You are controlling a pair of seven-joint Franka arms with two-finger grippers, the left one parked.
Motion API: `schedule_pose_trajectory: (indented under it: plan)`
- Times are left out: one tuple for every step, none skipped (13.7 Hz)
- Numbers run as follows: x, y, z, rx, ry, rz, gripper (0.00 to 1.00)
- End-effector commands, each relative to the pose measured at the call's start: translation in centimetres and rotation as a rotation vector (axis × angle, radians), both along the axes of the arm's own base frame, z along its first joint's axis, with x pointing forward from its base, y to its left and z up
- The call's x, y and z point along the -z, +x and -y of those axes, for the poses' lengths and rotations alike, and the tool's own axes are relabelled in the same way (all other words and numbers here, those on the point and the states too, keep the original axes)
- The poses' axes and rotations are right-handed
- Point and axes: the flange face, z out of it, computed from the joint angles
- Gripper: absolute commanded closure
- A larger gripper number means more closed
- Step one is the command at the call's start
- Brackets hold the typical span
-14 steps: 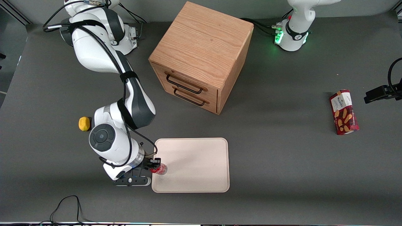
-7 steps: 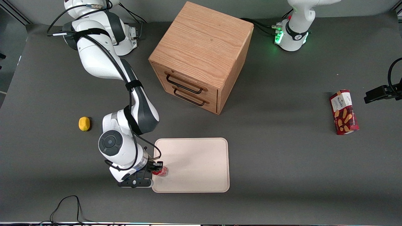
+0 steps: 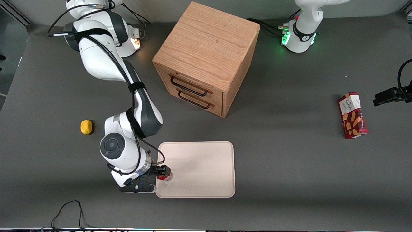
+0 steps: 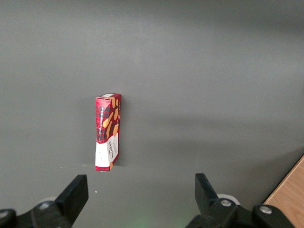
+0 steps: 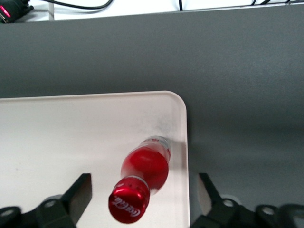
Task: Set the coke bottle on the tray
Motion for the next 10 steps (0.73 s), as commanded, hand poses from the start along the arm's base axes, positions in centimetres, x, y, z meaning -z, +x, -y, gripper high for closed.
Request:
schedule_pose_trajectory:
  plan:
    - [-4.4, -1.2, 0.4, 0.032, 0.019, -0.045, 0.00]
    - [-6.7, -2.0, 0.7, 0.045, 0.022, -0.068, 0.00]
    - [-9.1, -3.1, 1.2, 0.072, 0.027, -0.099, 0.00]
    - [-11.9, -4.3, 1.9, 0.080, 0.033, -0.116, 0.00]
    - [-14.7, -5.5, 2.7, 0.084, 0.041, -0.126, 0.00]
    - [-17.6, -7.1, 3.8, 0.089, 0.051, -0.136, 0.00]
    - [-20.5, -8.9, 5.0, 0.092, 0.062, -0.142, 0.00]
    - [-22.8, -10.5, 6.4, 0.095, 0.074, -0.143, 0.00]
    - [-24.8, -12.2, 8.6, 0.105, 0.090, -0.139, 0.00]
    - [-26.3, -13.9, 10.0, 0.113, 0.104, -0.139, 0.00]
